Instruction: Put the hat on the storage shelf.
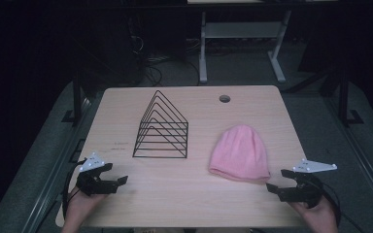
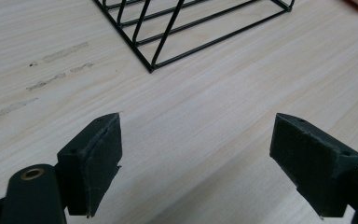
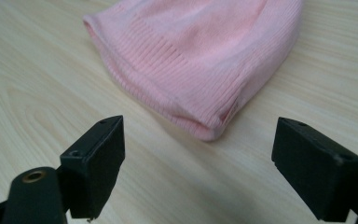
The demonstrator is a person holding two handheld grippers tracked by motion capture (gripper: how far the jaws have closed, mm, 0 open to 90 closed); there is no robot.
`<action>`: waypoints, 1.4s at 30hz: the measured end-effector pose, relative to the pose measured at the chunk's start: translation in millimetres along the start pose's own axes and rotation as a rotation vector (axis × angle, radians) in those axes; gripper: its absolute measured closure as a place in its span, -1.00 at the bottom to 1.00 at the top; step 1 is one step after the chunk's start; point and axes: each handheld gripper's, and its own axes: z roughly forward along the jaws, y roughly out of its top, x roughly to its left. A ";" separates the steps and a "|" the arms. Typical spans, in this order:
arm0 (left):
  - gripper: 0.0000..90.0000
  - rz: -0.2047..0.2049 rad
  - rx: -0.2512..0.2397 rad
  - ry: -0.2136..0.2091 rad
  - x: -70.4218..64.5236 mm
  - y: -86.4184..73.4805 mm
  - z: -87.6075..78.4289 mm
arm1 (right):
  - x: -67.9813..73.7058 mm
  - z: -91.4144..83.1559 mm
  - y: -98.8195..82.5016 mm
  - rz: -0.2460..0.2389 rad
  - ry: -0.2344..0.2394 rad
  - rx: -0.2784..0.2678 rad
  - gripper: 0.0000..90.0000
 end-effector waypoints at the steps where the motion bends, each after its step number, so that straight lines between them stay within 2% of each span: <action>1: -0.63 0.000 0.000 0.000 0.0 0.0 0.0 | 0.0 0.0 0.0 0.000 0.000 0.000 -0.63; 11: -0.63 -0.005 0.000 -0.005 3.9 1.4 3.1 | -10.0 1.8 27.5 -0.001 0.017 0.017 -0.65; 17: -0.63 -0.004 -0.005 -0.005 3.7 1.2 1.8 | -18.3 7.6 51.6 -0.010 0.036 0.030 -0.65; 24: -0.63 -0.013 -0.019 0.003 3.1 1.6 0.0 | -30.0 23.4 76.8 0.008 0.069 0.073 -0.65; 30: -0.63 -0.022 -0.021 0.005 3.8 -0.8 -1.2 | -36.1 37.3 92.1 0.005 0.076 0.112 -0.64; 35: -0.63 -0.032 -0.024 0.011 4.6 -2.3 -2.5 | -40.2 46.5 101.2 0.000 0.082 0.128 -0.64; 36: -0.63 -0.033 -0.026 0.011 4.6 -2.3 -2.9 | -42.2 51.3 104.9 0.013 0.094 0.127 -0.64; 42: -0.63 -0.035 -0.027 0.014 5.9 -2.2 -3.1 | -49.4 60.5 114.5 0.018 0.099 0.148 -0.64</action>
